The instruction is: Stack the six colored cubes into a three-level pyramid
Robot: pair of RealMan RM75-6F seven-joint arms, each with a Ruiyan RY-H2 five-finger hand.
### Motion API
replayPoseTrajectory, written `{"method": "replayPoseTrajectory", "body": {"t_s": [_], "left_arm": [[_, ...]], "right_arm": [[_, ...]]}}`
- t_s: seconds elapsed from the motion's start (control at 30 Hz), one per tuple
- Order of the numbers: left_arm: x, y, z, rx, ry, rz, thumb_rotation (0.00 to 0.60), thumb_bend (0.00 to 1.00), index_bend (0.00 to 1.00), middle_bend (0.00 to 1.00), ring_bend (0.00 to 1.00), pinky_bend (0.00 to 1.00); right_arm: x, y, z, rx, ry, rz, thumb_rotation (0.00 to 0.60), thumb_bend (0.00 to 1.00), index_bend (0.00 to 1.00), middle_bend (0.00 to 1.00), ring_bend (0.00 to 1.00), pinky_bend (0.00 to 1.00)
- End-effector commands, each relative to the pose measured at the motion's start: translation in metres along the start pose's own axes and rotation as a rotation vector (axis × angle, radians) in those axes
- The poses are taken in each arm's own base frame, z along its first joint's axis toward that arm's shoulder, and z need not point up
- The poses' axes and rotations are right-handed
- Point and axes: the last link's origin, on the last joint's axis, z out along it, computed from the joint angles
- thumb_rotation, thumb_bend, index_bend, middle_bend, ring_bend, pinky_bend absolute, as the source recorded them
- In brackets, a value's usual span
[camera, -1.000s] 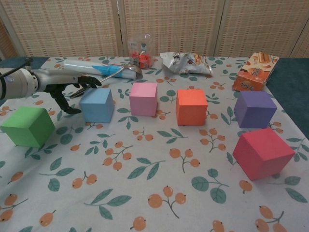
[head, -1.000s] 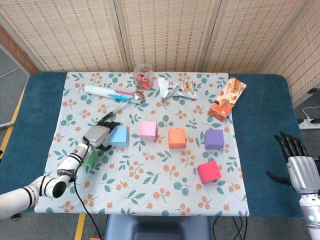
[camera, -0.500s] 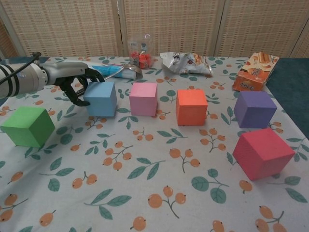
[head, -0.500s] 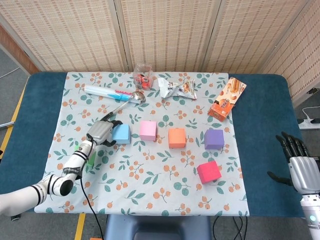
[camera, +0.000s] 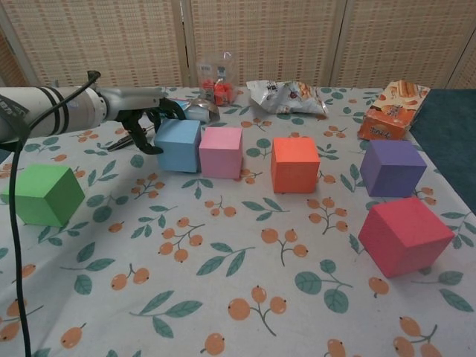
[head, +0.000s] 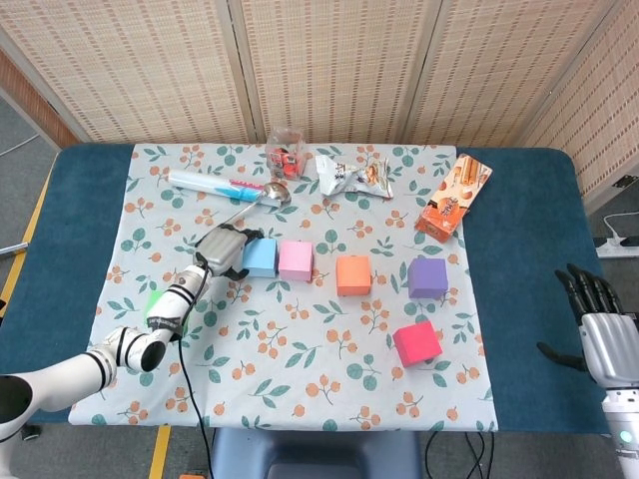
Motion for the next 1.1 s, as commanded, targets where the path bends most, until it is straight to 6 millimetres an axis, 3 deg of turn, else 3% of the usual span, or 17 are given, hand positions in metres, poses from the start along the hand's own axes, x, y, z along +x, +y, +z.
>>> {"method": "replayPoseTrajectory", "body": {"t_s": [0.03,1.1], "left_arm": [[0.0,0.004,0.004,-0.009,-0.006,0.003,0.6,0.36,0.29,0.37,0.33,0.21],[-0.007,0.009,0.02,0.003,-0.053,0.013,0.6,0.36,0.27,0.33,0.31,0.21]], "right_arm": [[0.0,0.001,0.0,-0.004,0.001,-0.001,0.6,0.0,0.0,0.11,0.03,0.18],[0.0,0.006,-0.003,-0.03,-0.004,0.002,0.6,0.0,0.0,0.11,0.03,0.18]]}}
